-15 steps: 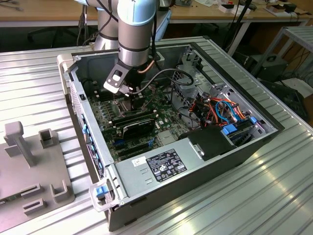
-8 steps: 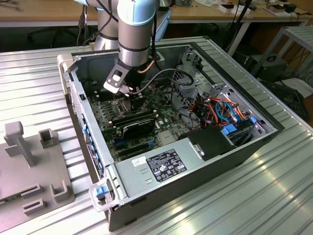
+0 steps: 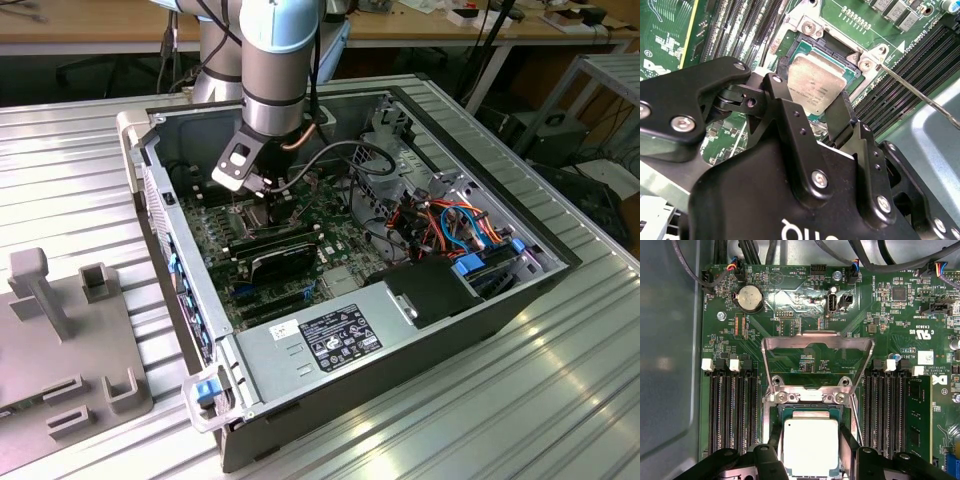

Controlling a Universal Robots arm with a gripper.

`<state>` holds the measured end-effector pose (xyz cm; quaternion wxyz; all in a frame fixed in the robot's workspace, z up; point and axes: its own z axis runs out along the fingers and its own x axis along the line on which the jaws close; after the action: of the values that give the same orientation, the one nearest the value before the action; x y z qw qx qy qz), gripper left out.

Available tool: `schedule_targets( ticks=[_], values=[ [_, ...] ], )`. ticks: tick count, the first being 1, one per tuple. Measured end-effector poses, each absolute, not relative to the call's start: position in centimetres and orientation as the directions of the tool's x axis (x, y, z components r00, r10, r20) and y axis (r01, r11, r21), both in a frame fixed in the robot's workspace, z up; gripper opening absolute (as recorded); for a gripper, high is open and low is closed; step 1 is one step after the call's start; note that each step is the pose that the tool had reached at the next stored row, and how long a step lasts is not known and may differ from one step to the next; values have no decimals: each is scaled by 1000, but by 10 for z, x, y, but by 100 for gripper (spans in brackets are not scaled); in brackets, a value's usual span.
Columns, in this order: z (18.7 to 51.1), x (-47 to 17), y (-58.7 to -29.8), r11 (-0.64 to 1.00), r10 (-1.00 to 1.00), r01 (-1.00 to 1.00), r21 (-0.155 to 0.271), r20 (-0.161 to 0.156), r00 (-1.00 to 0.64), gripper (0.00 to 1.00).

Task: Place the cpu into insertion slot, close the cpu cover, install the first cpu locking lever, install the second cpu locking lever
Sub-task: 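Place the cpu into insertion slot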

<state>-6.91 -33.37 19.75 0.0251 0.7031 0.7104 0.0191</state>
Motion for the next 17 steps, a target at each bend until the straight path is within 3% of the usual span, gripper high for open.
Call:
schedule_targets(
  ticks=[4,5,17],
  values=[
    [197,-69,-334,11,1000,998,63,-8,-10,55],
    [197,-69,-334,11,1000,998,63,-8,-10,62],
    [198,-67,-334,7,1000,998,62,-8,-6,62]
  ],
)
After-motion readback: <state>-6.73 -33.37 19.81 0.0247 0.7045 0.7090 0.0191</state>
